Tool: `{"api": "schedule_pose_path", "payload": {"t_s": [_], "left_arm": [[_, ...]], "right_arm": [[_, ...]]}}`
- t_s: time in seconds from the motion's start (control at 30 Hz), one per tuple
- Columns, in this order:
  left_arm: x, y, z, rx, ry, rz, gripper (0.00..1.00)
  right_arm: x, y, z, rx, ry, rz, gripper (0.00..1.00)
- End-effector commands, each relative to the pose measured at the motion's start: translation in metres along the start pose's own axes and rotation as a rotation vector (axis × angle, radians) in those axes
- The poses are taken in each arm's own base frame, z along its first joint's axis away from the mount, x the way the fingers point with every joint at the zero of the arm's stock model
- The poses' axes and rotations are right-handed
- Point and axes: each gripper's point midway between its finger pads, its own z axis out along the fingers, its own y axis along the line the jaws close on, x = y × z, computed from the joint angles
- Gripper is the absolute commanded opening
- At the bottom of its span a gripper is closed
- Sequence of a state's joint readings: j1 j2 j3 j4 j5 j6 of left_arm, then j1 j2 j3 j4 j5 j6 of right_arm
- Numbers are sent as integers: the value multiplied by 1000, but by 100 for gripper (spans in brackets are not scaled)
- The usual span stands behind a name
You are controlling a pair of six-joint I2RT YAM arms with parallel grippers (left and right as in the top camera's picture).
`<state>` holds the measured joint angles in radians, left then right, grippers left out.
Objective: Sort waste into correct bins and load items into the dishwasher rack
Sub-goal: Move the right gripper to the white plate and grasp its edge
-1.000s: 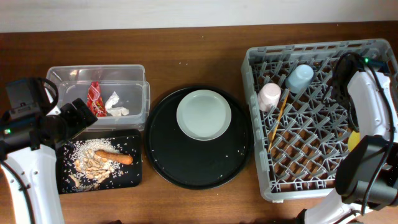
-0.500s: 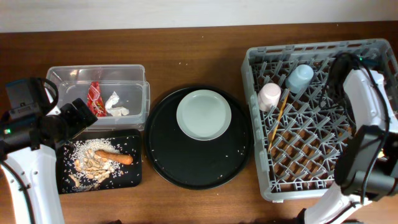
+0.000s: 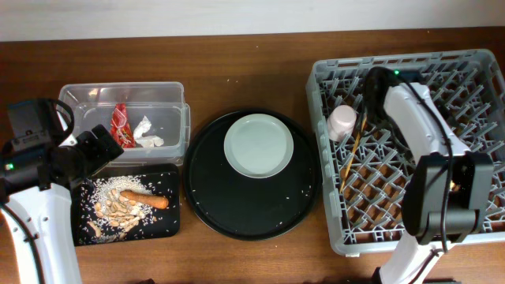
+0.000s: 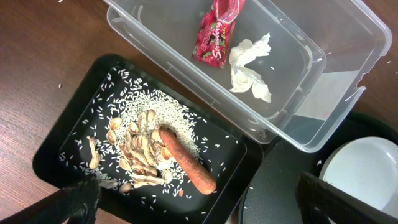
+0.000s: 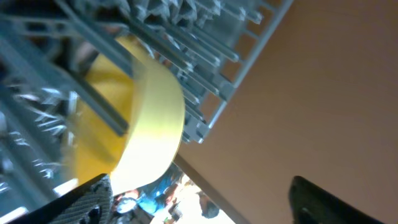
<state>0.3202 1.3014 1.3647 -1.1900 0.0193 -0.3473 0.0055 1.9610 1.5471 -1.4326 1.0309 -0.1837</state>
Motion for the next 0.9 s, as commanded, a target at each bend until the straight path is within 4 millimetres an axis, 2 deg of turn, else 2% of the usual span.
{"api": "schedule_pose_path", "payload": {"t_s": [0.0, 0.1, 0.13, 0.2, 0.27, 0.3, 0.37, 0.47, 0.53, 0.6, 0.67, 0.73, 0.87], "left_arm": [[2, -1, 1, 2, 7, 3, 99], [2, -1, 1, 3, 7, 3, 99], [2, -1, 1, 3, 7, 3, 99], [2, -1, 1, 3, 7, 3, 99], [2, -1, 1, 2, 7, 3, 99], [2, -1, 1, 3, 7, 3, 99], [2, -1, 1, 2, 7, 3, 99], [2, -1, 1, 2, 7, 3, 99], [2, -1, 1, 3, 7, 3, 99], [2, -1, 1, 2, 7, 3, 99], [2, -1, 1, 3, 7, 3, 99], [2, -1, 1, 3, 7, 3, 99], [2, -1, 1, 3, 7, 3, 99]], "right_arm": [[-14, 27, -16, -83, -57, -33, 98], [-29, 49, -33, -205, -133, -16, 98], [-40, 60, -50, -304, -194, 5, 97], [-58, 64, -87, -465, -306, 74, 98], [-67, 61, -134, -659, -410, 164, 99], [-67, 65, -181, -878, -504, 163, 98], [-52, 77, -267, -1290, -651, 72, 98], [-48, 94, -304, -1420, -722, -32, 98], [-50, 105, -313, -1415, -727, -63, 99], [-55, 123, -319, -1380, -697, -79, 57], [-67, 131, -306, -1261, -618, 20, 43], [-81, 141, -289, -1133, -539, 111, 46], [-98, 165, -272, -1076, -452, 118, 47]]}}
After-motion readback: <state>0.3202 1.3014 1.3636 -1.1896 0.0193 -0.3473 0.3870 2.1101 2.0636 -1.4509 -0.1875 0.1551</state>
